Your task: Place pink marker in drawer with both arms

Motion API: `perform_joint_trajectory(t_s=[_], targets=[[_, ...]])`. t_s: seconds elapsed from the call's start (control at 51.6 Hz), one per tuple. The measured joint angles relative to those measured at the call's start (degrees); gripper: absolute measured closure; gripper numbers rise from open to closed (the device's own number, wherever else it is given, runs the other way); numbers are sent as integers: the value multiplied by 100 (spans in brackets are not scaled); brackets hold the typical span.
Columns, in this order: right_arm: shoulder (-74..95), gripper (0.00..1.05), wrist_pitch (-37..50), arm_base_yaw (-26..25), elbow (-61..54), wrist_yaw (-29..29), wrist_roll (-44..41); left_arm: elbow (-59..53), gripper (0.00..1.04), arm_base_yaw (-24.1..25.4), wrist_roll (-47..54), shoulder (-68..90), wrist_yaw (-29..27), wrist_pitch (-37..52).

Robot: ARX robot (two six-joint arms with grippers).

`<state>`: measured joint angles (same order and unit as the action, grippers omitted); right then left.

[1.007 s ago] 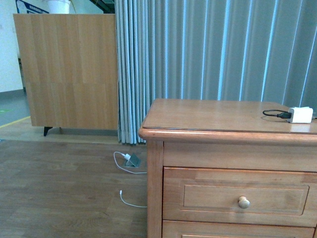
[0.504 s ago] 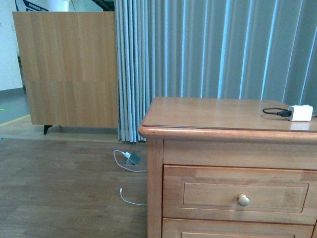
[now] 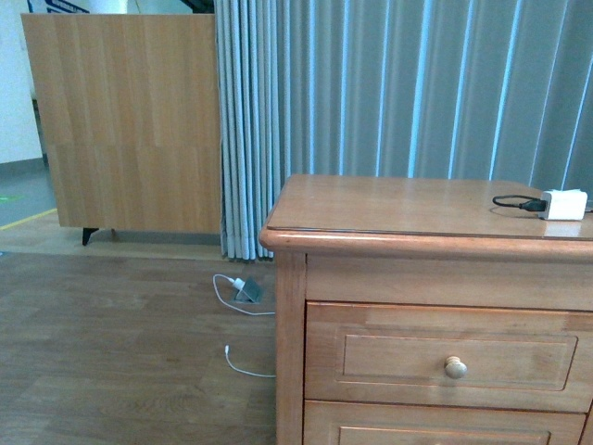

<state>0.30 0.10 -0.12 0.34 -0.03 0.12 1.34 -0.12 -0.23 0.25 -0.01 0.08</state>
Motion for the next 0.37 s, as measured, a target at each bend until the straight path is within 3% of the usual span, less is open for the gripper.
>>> perform_joint_trajectory(t_s=[0.368], targets=[[0, 9, 0, 0, 0, -2, 0, 0, 6, 0, 0, 0, 0, 0]])
